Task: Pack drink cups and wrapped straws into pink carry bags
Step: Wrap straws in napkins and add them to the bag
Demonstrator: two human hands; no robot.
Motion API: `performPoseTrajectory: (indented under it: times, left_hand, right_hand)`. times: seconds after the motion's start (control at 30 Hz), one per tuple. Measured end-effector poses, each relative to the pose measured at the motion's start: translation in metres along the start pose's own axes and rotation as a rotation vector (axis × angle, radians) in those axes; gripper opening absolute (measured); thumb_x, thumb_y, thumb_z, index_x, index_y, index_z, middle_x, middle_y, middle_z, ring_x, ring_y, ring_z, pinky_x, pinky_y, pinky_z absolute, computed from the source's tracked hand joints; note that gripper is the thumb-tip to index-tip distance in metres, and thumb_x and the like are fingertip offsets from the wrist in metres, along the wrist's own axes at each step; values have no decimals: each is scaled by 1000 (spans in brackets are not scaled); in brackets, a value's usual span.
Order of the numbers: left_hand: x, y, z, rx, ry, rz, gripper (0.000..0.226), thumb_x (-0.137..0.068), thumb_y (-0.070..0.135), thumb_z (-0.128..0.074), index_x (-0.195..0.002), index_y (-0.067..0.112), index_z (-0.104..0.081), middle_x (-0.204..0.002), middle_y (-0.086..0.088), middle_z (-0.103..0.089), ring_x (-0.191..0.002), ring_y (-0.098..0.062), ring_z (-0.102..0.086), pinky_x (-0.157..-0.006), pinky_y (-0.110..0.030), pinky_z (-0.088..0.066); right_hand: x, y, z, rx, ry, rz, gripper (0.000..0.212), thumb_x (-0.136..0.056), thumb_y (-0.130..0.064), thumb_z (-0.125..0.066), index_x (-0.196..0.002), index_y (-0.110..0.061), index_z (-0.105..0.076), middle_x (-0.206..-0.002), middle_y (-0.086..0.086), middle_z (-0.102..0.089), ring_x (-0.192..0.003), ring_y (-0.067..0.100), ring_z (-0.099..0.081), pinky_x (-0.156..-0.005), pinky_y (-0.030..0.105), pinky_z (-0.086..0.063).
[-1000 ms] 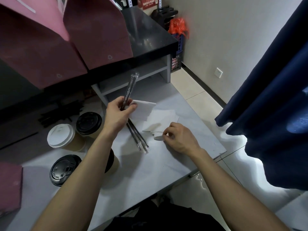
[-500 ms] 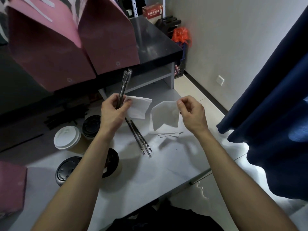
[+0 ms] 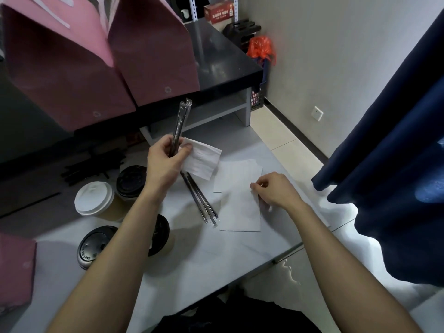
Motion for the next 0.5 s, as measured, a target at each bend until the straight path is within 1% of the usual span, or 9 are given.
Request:
performPoseTrajectory:
  times: [0.03,0.07,0.13,0.17,0.23,0.27,0.37,0.43,0.5]
  left_hand:
    - [0,-1,-2,-3,-5,3,20,-95,30,-81,-100,13,-74,-81,-6,-49,-75,-21,-41,-71,-39,-36]
    - [0,-1,-4,-1,-13,4,19,-95,29,-81,-100,12,-74,-81,-7,-49,-75,-22,-40,-72,-39,-36]
    - [0,-2,-8,-1,-26,1,20,-94,27,-80,-100,10,-74,-81,-7,-49,-75,-23,-40,-71,-40,-36]
    - [0,-3,-10,-5,-31,1,21,-94,28,-80,-101,10,-74,-81,-8,-49,-75,-23,-40,-71,-39,-36]
    - [1,-4,-13,-11,-43,5,23,-93,30,-81,-102,9,-73,-80,-8,-48,-75,-23,-40,-71,-40,-36]
    - [1,-5,-14,-13,-47,7,23,-93,29,-81,-102,9,-73,-80,-8,-48,-75,-23,-40,-71,-40,-36]
    - [0,-7,-14,-15,-60,12,21,-94,29,-81,-101,11,-74,-80,-8,-49,-74,-23,-40,-71,-41,-35]
    - [0,-7,-14,-19,-71,12,21,-93,30,-81,-100,12,-74,-80,-6,-51,-74,-22,-41,-71,-40,-36]
    - [-1,-9,-13,-25,-66,20,21,-92,32,-81,-99,14,-75,-78,-3,-52,-73,-21,-42,-70,-39,-36]
  right_hand:
    - [-1,5,1,48,25,-9,40,-101,-45,-63,-72,-21,-74,-62,-3,-74,-57,20,-73,-65,36,-62]
    - [-2,8,5,56,85,-12,39,-102,-46,-63,-74,-21,-74,-65,-4,-73,-63,23,-73,-66,34,-60]
    - [-3,8,17,15,246,4,19,-101,-37,-65,-97,-24,-78,-78,-7,-72,-80,24,-71,-75,35,-58]
    - [-6,6,18,-2,279,16,19,-100,-34,-66,-113,-25,-76,-86,-5,-71,-87,23,-69,-82,36,-57]
    - [-15,-4,9,-5,220,52,37,-98,-36,-70,-133,-26,-71,-104,0,-68,-95,22,-66,-92,38,-55]
    - [-21,-8,3,31,183,63,41,-98,-37,-71,-137,-26,-69,-111,2,-67,-99,23,-65,-94,38,-54]
    - [-33,-20,-12,135,134,104,27,-99,-35,-69,-124,-27,-76,-114,1,-64,-104,26,-66,-91,37,-53]
    - [-34,-29,-17,143,131,161,19,-99,-34,-67,-111,-28,-79,-105,-5,-63,-97,23,-66,-83,34,-50]
    - [-30,-35,-23,122,87,234,16,-97,-41,-70,-101,-30,-81,-94,-10,-62,-87,16,-63,-80,34,-51]
Point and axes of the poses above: each hand's wrist, its own x-axis away from the middle knuckle, its own z-axis out of the back of the hand, y = z × x, the point moved 10 cm from there along -x, towards the middle knuckle
